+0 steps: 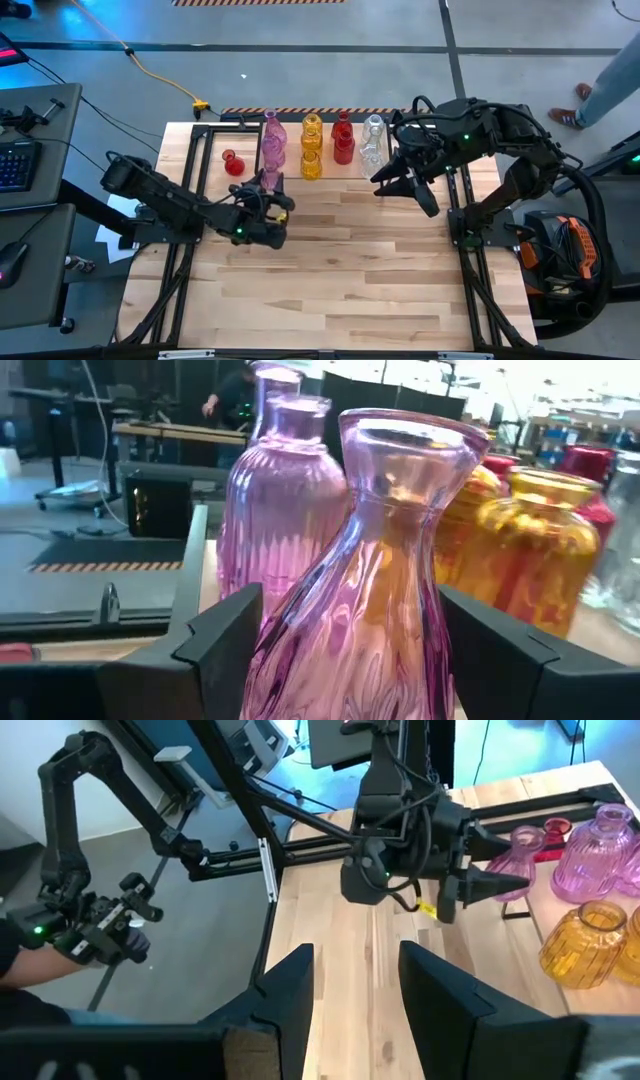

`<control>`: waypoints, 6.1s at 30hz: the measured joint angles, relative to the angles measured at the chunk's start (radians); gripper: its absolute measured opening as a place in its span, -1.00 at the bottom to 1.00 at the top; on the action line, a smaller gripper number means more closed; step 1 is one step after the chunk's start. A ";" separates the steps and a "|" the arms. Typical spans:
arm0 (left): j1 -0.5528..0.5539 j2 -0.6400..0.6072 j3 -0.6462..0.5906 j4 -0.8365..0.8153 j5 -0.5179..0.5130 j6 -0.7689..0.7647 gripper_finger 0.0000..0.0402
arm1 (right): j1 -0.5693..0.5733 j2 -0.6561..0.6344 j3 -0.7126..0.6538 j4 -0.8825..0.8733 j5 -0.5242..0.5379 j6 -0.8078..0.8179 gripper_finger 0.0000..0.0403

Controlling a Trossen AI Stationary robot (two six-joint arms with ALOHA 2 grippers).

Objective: Sort vases onto shelf
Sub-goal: Put the pink vase on the shelf aligned with the other pink vases

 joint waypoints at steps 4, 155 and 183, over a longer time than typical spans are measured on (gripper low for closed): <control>0.015 0.001 0.000 -0.013 0.001 -0.032 0.27 | 0.000 0.000 0.000 0.000 0.006 0.011 -0.36; 0.246 -0.156 0.000 0.138 0.145 0.269 0.53 | 0.001 0.004 -0.004 -0.032 0.049 0.040 -0.36; 0.278 -0.164 0.001 0.368 0.182 0.497 0.53 | 0.001 0.004 -0.004 -0.030 0.049 0.048 -0.36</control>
